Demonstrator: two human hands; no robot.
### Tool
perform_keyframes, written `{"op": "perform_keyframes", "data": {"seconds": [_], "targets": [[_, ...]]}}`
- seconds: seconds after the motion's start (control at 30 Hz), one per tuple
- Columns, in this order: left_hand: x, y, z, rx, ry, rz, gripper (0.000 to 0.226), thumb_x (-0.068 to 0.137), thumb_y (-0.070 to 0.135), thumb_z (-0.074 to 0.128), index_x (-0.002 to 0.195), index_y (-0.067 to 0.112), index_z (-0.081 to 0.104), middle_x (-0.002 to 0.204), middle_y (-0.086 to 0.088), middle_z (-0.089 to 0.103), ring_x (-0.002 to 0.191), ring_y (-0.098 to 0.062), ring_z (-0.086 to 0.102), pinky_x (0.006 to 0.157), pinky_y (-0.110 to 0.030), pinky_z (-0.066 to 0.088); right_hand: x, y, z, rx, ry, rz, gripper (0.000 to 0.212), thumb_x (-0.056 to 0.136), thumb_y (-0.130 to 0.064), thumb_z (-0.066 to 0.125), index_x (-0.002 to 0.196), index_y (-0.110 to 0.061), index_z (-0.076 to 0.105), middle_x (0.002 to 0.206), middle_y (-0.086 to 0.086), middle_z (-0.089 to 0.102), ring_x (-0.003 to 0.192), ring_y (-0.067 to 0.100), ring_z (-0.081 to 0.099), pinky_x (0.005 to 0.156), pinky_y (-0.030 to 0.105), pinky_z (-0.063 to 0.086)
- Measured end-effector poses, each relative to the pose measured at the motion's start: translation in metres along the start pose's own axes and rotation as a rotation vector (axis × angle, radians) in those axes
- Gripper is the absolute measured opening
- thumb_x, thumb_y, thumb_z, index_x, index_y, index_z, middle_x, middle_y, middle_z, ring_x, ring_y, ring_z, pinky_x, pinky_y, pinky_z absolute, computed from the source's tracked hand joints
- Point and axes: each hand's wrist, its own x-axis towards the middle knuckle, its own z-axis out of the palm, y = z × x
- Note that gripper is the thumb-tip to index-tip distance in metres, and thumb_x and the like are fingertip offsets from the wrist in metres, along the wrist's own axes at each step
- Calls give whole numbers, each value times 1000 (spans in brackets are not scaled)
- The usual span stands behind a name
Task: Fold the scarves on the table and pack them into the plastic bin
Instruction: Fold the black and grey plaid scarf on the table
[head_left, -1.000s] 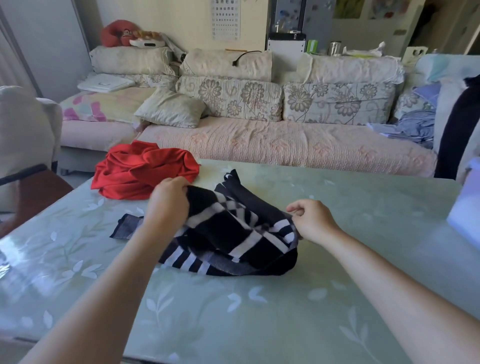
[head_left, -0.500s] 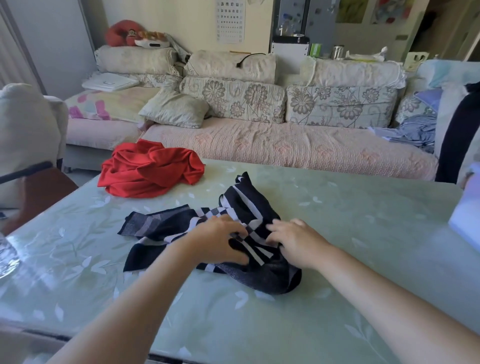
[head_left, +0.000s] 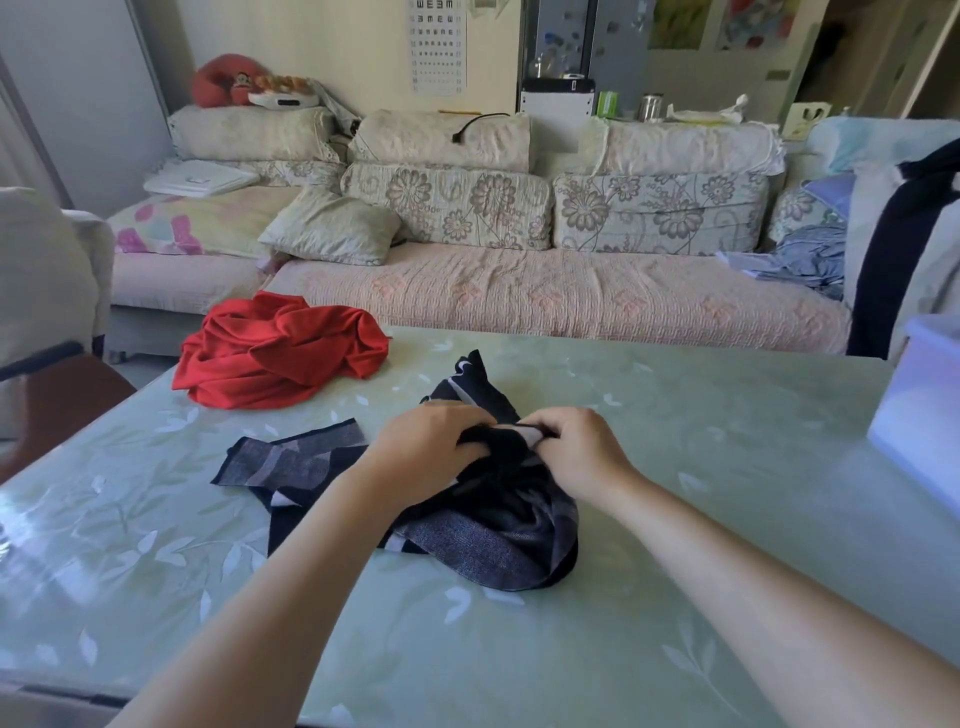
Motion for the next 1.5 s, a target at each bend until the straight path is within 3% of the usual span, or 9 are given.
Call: {"op": "perform_keyframes", "data": {"seconds": [0.2,0.4,0.53,0.8,0.97,1.13,1.27,1.37,1.5], "targets": [[10,-8,6,120,80,-161,15,94,35,59,94,26,70,88,6,61,87,-20,58,64,-30,40,1,5,-37,159,99,120,45,80,4,52,95,-31,76,96,-12,75,93,6,69,92,35,55],[32,33,19,-321,190,133,15,87,9,69,98,17,74,98,8,63,90,-8,63,85,-25,51,-22,-2,-49,-64,-169,-30,88,83,-37,74,153,-46,21,148,-17,42,133,1,40,106,24,34],[37,64,27,-463,171,219,31,87,-6,61,109,13,70,115,6,61,98,-3,65,91,-14,48,-16,10,-54,-64,71,-93,55,89,-15,70,136,-39,55,107,-19,66,103,1,63,88,22,49],[39,30,44,-100,-90,4,15,90,25,65,101,33,62,99,17,59,84,-4,60,79,-31,54,-2,52,-108,-759,334,214,31,95,-3,46,116,-11,67,118,13,55,106,35,58,84,39,49],[25,32,59,-89,-517,-79,36,74,69,66,95,41,63,101,23,60,93,-1,58,85,-28,51,4,55,-90,-1257,35,284,48,89,-28,59,136,-21,51,142,11,39,129,32,39,104,43,36],[20,40,74,-35,-608,52,41,70,43,79,105,38,59,102,20,51,97,-9,51,83,-28,48,-3,51,-45,-824,-430,0,79,86,-19,54,155,-41,21,166,3,5,148,28,21,116,47,24],[22,23,64,-38,-581,1,40,74,-1,50,90,33,63,87,17,60,87,-15,60,79,-27,51,-7,61,-44,-804,-475,49,76,90,1,50,151,-40,32,146,6,40,129,34,45,98,42,44],[29,6,47,312,-536,11,37,79,-3,47,96,21,70,105,1,65,101,-26,61,84,-32,49,-3,65,-56,-882,-411,91,41,90,-1,48,115,-31,60,109,3,52,109,31,55,89,39,48],[30,-38,23,545,-578,-278,29,88,9,51,110,13,70,114,-7,66,97,-27,62,86,-32,52,0,68,-68,-1284,-338,473,37,92,-8,55,126,-20,60,125,4,61,115,26,55,89,34,45]]}}
